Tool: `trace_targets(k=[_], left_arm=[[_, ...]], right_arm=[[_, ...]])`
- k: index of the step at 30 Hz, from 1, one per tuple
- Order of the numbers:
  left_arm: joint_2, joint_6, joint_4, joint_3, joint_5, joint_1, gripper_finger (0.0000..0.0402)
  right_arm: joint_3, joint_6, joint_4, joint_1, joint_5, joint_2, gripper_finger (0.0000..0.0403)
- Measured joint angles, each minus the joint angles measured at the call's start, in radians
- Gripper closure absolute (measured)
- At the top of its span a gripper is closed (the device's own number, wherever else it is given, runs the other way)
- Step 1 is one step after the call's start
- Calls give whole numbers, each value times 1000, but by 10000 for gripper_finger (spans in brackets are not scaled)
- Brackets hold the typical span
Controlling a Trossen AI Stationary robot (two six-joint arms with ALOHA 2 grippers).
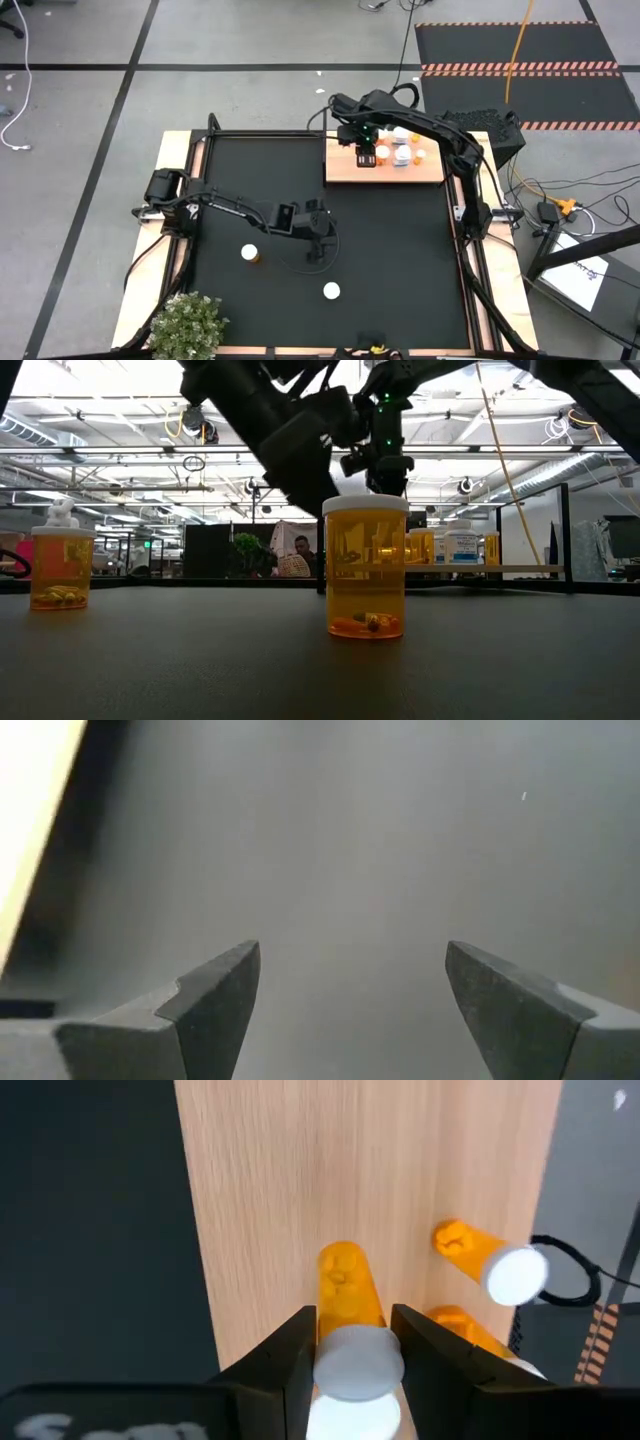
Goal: Pick and place medicine bottles onto shelf by color
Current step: Put the small orange pill bottle on the shelf aligned with the other small orange pill bottle
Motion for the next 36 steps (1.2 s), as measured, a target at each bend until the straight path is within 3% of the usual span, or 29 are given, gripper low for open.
trace_targets(k=[9,36], left_arm=[[1,25,41,-70,0,2,80],[1,34,79,-71,1,2,80]], right_arm=[[-1,3,8,-2,-2,22,283],[-4,-42,36,-11,30,86,283]])
